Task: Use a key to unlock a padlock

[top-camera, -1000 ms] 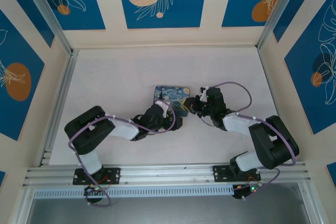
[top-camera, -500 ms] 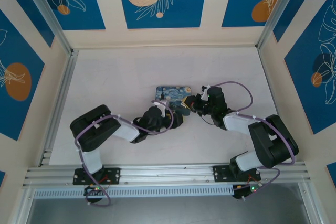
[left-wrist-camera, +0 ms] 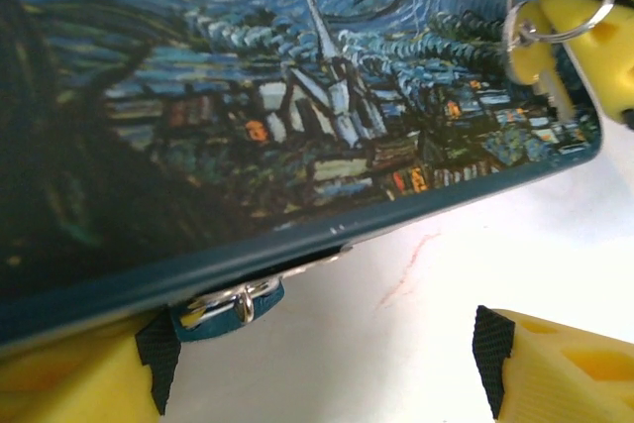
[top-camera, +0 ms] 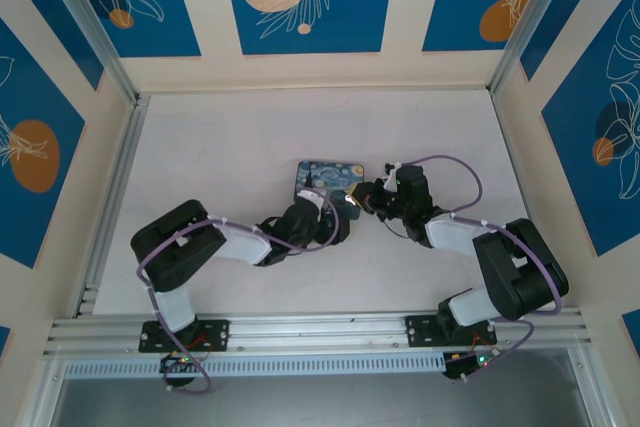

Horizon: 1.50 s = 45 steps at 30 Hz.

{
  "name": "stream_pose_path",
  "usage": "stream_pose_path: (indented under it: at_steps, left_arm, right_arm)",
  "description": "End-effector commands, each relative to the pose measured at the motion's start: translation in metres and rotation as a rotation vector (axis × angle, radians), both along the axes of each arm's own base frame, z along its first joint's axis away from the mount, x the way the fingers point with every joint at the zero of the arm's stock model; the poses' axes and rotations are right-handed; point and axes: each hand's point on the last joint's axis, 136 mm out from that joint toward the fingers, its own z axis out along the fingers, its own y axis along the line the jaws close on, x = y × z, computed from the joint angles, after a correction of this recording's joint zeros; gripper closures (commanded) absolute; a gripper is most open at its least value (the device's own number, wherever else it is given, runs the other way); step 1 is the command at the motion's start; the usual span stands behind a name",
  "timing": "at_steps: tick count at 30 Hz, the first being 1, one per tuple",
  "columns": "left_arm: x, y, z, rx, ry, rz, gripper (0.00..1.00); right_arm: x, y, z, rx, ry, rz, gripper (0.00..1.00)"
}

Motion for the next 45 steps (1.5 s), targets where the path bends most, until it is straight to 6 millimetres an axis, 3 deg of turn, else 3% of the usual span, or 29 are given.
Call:
stream_pose_path:
  at_steps: [1, 4, 8, 11, 13, 22, 29, 35, 45]
  left_arm:
    - [0.003, 0.004, -0.008, 0.108, -0.023, -0.022, 0.21]
    - [0.003, -0.014, 0.000, 0.043, -0.025, -0.069, 0.22]
    - [-0.003, -0.036, 0.036, -0.183, -0.023, -0.117, 0.24]
    - [-0.004, -0.039, 0.060, -0.340, -0.015, -0.092, 0.26]
    - [-0.002, -0.036, 0.064, -0.395, -0.002, -0.063, 0.26]
    - [0.003, -0.032, 0.028, -0.389, 0.078, 0.012, 0.27]
    - [0.002, -0.020, -0.004, -0.287, 0.118, 0.078, 0.30]
    - [0.003, -0.011, -0.013, -0.214, 0.120, 0.189, 0.36]
    - [-0.002, -0.026, -0.016, -0.229, 0.094, 0.233, 0.43]
  right_arm:
    - [0.006, 0.001, 0.003, 0.012, -0.007, -0.001, 1.00]
    - [0.006, 0.001, 0.000, 0.008, 0.000, -0.002, 1.00]
    - [0.008, 0.002, -0.001, 0.006, 0.003, -0.001, 1.00]
    - [0.009, 0.002, -0.002, 0.006, 0.007, 0.002, 1.00]
    - [0.010, 0.001, -0.002, 0.005, 0.006, -0.001, 1.00]
    - [0.010, 0.000, -0.004, 0.016, 0.009, -0.002, 1.00]
    - [0.010, 0.001, -0.002, 0.028, 0.007, 0.000, 1.00]
    - [0.011, 0.001, -0.002, 0.029, 0.005, -0.002, 1.00]
    - [0.010, 0.001, -0.005, 0.034, 0.016, 0.000, 1.00]
